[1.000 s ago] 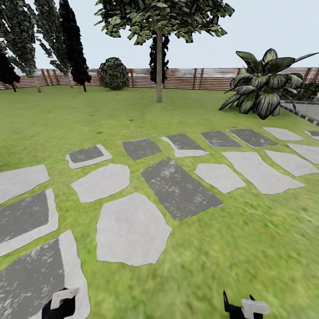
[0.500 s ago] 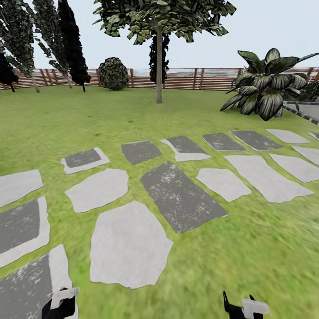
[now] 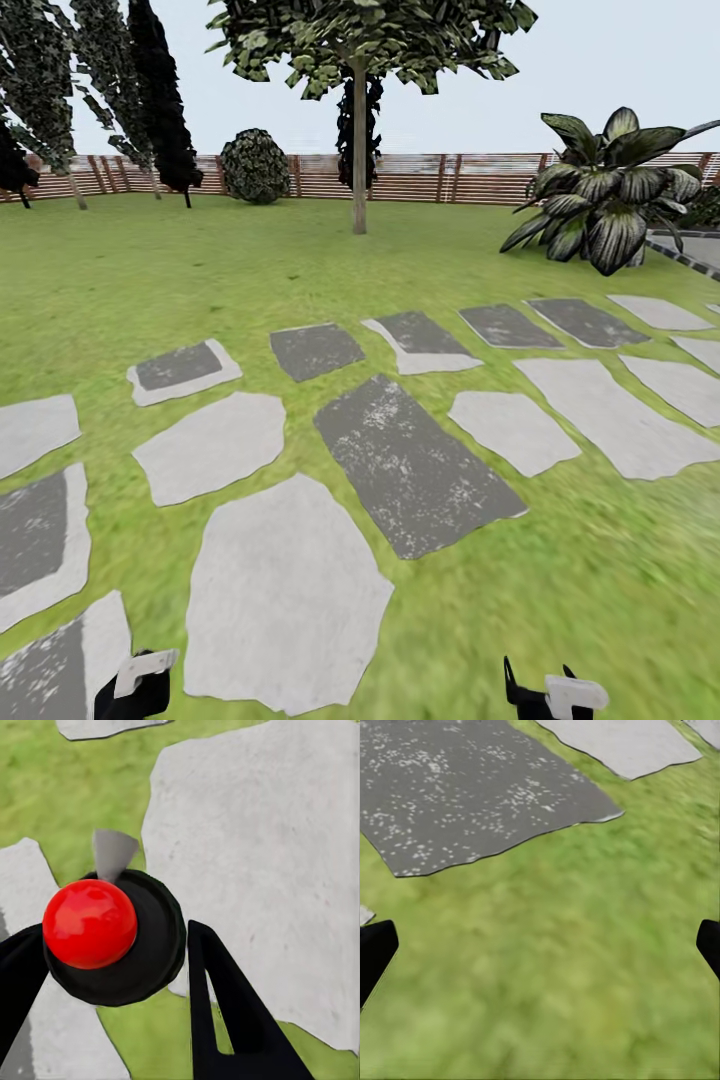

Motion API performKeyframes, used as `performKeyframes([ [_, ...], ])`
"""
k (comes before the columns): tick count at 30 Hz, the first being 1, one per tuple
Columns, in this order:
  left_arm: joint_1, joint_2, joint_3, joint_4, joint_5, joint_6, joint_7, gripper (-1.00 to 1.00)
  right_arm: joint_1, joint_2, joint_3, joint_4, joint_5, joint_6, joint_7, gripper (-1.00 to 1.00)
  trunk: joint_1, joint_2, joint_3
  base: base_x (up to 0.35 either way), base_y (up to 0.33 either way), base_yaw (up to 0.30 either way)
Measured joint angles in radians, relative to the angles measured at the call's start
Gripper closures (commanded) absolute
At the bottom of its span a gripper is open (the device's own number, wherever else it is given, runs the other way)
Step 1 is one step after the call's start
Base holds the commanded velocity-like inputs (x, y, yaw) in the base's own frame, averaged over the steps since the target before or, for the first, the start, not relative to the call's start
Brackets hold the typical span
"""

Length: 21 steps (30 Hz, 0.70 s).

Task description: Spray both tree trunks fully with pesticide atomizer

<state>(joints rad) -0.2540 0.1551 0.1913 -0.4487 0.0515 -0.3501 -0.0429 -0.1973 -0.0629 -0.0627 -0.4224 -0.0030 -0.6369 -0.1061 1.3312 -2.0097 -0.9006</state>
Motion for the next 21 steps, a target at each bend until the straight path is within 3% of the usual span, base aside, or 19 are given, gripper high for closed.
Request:
performKeyframes([
  [21,0.000,0.000,0.000,0.000,0.000,0.000,0.000,1.00,0.000,0.000,0.001,0.000,0.000,0.000,-0.001,-1.00,0.000,0.000,0.000,0.339,0.000,0.000],
])
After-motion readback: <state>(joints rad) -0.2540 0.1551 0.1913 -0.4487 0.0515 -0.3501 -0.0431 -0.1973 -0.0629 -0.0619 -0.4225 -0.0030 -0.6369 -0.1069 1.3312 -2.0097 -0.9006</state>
